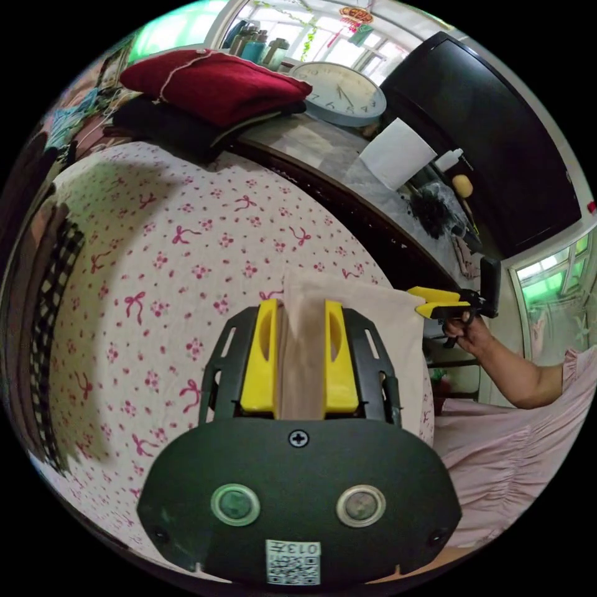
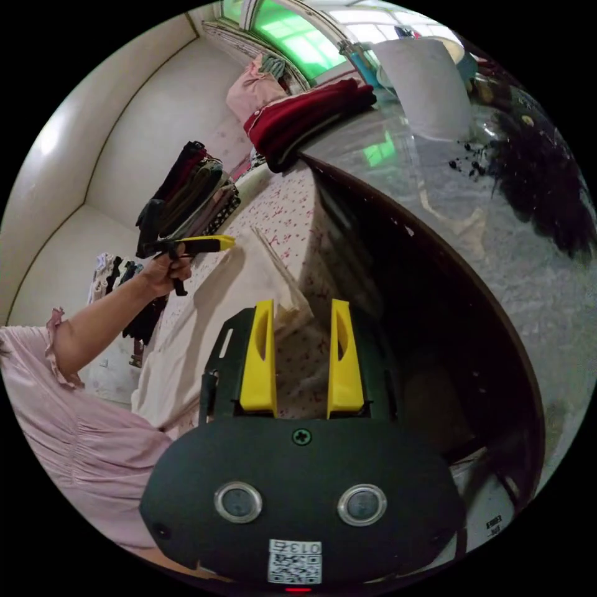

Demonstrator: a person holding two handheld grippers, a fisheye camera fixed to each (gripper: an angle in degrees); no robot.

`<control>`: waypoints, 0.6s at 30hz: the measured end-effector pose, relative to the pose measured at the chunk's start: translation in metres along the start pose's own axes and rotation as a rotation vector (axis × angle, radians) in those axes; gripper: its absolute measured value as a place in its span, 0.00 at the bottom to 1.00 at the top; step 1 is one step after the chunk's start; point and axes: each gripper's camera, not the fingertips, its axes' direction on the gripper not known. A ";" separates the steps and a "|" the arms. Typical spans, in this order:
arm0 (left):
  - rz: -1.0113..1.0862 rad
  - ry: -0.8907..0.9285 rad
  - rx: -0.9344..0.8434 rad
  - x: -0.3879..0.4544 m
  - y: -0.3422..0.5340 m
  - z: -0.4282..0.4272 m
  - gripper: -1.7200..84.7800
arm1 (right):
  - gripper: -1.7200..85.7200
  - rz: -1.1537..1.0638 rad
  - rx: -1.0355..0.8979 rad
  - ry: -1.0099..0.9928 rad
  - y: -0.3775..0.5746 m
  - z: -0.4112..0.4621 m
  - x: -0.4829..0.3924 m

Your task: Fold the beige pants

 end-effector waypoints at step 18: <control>0.126 0.058 0.072 0.003 0.038 -0.059 0.03 | 0.04 -0.314 -0.043 -0.047 -0.022 0.004 -0.123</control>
